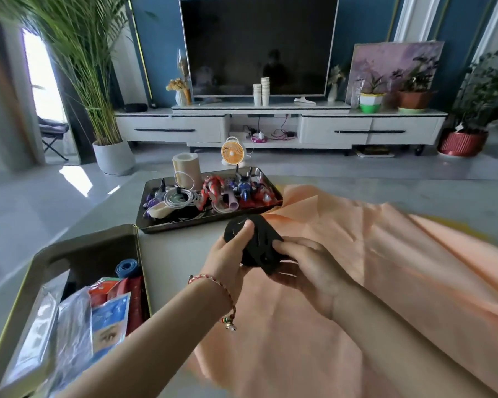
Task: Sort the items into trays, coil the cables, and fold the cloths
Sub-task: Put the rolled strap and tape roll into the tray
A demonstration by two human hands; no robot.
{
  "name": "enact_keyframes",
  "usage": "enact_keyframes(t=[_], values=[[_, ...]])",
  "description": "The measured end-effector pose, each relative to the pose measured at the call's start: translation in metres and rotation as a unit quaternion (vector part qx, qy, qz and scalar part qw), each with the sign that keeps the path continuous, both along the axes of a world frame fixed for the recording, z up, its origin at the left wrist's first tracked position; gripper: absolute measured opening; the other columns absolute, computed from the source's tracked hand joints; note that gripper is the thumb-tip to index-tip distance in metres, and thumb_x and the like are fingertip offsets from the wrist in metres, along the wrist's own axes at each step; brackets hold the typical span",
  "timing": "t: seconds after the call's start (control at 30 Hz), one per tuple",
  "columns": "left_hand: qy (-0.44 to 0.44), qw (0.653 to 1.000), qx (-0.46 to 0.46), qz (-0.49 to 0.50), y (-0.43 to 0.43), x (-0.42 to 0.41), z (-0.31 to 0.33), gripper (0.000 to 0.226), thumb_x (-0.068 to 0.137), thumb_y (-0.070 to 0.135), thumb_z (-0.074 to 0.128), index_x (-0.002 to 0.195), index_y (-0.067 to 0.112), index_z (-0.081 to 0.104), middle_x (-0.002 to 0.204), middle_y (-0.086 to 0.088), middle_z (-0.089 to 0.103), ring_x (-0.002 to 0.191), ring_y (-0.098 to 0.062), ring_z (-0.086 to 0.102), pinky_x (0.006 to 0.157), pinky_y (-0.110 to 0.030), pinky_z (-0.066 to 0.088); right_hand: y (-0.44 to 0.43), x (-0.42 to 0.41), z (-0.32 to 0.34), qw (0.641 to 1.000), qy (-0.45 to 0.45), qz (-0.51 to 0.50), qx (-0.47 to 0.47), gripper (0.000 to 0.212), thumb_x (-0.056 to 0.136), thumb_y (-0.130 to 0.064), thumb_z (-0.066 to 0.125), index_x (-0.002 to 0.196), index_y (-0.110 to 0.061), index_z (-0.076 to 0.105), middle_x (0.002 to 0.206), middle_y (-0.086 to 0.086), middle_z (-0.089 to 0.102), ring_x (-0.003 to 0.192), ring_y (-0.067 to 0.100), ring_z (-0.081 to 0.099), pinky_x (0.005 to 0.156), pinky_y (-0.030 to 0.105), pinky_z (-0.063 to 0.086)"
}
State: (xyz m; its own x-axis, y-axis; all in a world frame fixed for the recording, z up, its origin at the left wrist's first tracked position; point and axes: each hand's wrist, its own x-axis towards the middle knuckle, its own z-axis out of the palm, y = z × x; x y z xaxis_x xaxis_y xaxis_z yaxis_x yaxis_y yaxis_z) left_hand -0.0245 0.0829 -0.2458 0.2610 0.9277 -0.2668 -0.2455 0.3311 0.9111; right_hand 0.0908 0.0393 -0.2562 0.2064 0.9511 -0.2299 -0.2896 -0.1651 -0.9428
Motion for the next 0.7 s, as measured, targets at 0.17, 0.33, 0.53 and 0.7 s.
enact_keyframes(t=[0.17,0.33,0.53,0.7], values=[[0.056,0.998,0.018,-0.004,0.063,-0.022,0.004,0.044,0.096,0.039,0.042,0.129,0.010,0.049,0.125,-0.012,0.058,0.115,-0.026,0.055,0.079,-0.032,0.049,0.084,-0.014,0.017,0.998,0.019,-0.052,-0.011,0.008,0.088,-0.006,0.059,0.092,0.000,0.063,0.077,0.013,0.065,0.057,0.020,0.063,0.046,0.024,0.052],[0.214,0.961,0.176,0.012,0.130,-0.042,0.015,0.024,0.099,0.027,0.041,0.085,0.017,0.057,0.083,-0.002,0.065,0.079,-0.016,0.057,0.080,-0.032,0.047,0.183,0.010,0.033,0.981,-0.108,-0.147,0.058,0.014,0.084,-0.008,0.067,0.074,-0.011,0.058,0.078,0.007,0.064,0.066,0.021,0.064,0.049,0.028,0.057],[0.366,0.866,0.338,0.052,0.228,-0.031,0.021,0.027,0.095,0.006,0.042,0.110,0.010,0.064,0.102,-0.003,0.063,0.083,-0.014,0.055,0.077,-0.025,0.046,0.309,0.048,0.033,0.955,-0.142,-0.257,0.051,0.013,0.087,-0.012,0.066,0.091,-0.007,0.055,0.096,0.012,0.059,0.081,0.028,0.062,0.063,0.035,0.057],[0.383,0.855,0.344,0.063,0.289,-0.017,0.007,0.036,0.094,-0.001,0.037,0.117,0.012,0.061,0.120,-0.003,0.062,0.099,-0.019,0.059,0.081,-0.025,0.047,0.382,0.067,0.003,0.947,-0.172,-0.272,0.012,0.017,0.089,-0.014,0.063,0.102,-0.005,0.057,0.106,0.014,0.062,0.092,0.030,0.064,0.079,0.037,0.056]])
